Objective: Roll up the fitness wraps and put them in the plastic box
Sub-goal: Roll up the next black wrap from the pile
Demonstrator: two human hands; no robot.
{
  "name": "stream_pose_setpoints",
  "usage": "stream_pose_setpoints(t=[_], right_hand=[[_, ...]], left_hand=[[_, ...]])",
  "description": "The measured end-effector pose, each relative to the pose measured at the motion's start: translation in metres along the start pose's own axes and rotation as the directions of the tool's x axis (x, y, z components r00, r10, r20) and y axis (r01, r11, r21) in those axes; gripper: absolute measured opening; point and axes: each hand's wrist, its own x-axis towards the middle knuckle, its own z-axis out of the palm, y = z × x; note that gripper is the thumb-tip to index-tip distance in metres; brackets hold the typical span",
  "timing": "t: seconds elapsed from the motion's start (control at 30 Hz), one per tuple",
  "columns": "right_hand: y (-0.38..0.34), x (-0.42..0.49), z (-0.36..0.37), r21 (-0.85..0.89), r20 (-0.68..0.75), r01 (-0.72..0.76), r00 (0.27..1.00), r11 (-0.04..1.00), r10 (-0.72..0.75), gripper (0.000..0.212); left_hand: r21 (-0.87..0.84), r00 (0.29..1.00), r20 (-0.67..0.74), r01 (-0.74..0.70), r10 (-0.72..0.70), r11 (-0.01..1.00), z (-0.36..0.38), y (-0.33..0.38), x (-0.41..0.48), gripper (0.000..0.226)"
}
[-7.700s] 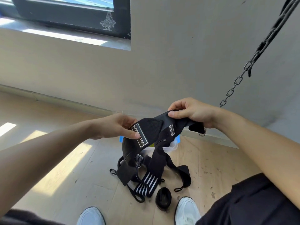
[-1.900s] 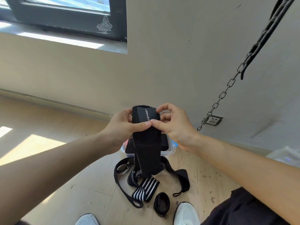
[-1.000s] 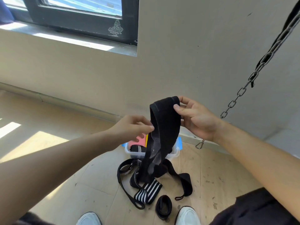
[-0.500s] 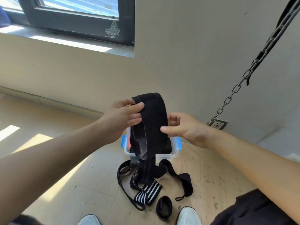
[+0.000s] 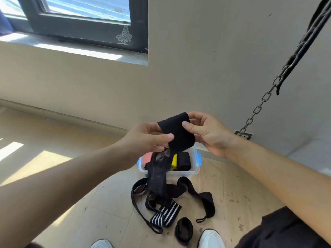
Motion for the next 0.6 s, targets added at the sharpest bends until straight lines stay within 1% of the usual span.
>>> stream_pose_setpoints(t=[0.07, 0.1, 0.2, 0.27, 0.3, 0.4, 0.47, 0.53, 0.6], right_hand=[[-0.001, -0.002, -0.002, -0.029, 0.037, -0.023, 0.999, 0.999, 0.024, 0.027], [-0.001, -0.003, -0.005, -0.069, 0.073, -0.036, 0.997, 0.997, 0.041, 0.029], [0.0, -0.008, -0.011, -0.227, 0.176, -0.075, 0.977, 0.971, 0.116, 0.033], [0.001, -0.01, -0.012, -0.277, 0.222, -0.071, 0.966, 0.958, 0.136, 0.034], [0.001, -0.011, -0.012, -0.286, 0.221, -0.06, 0.967, 0.956, 0.126, 0.033], [-0.005, -0.01, -0.01, -0.272, 0.145, -0.003, 0.988, 0.962, 0.044, 0.027], [-0.01, -0.007, -0.01, -0.241, 0.054, 0.031, 0.998, 0.97, -0.019, 0.021], [-0.016, -0.003, -0.009, -0.196, -0.015, 0.045, 0.999, 0.98, -0.049, 0.016], [-0.02, -0.001, -0.006, -0.167, -0.034, 0.051, 0.998, 0.985, -0.058, 0.012]], left_hand=[[-0.032, 0.993, -0.117, -0.01, 0.007, 0.999, -0.001, 0.001, 0.002, 0.017], [-0.06, 0.989, -0.15, -0.023, 0.013, 0.998, -0.002, 0.003, 0.003, 0.017], [-0.168, 0.98, -0.196, -0.068, 0.034, 0.983, -0.009, 0.009, 0.004, 0.02], [-0.209, 0.976, -0.215, -0.085, 0.039, 0.974, -0.011, 0.013, 0.004, 0.019], [-0.219, 0.974, -0.222, -0.088, 0.038, 0.972, -0.011, 0.014, 0.003, 0.017], [-0.176, 0.963, -0.268, -0.073, 0.024, 0.982, -0.016, 0.013, 0.004, 0.012], [-0.128, 0.959, -0.283, -0.045, 0.007, 0.991, -0.02, 0.013, 0.004, 0.018], [-0.125, 0.973, -0.23, -0.03, 0.0, 0.992, -0.022, 0.014, 0.002, 0.026], [-0.08, 0.989, -0.146, -0.044, 0.032, 0.996, -0.019, 0.016, -0.001, 0.028]])
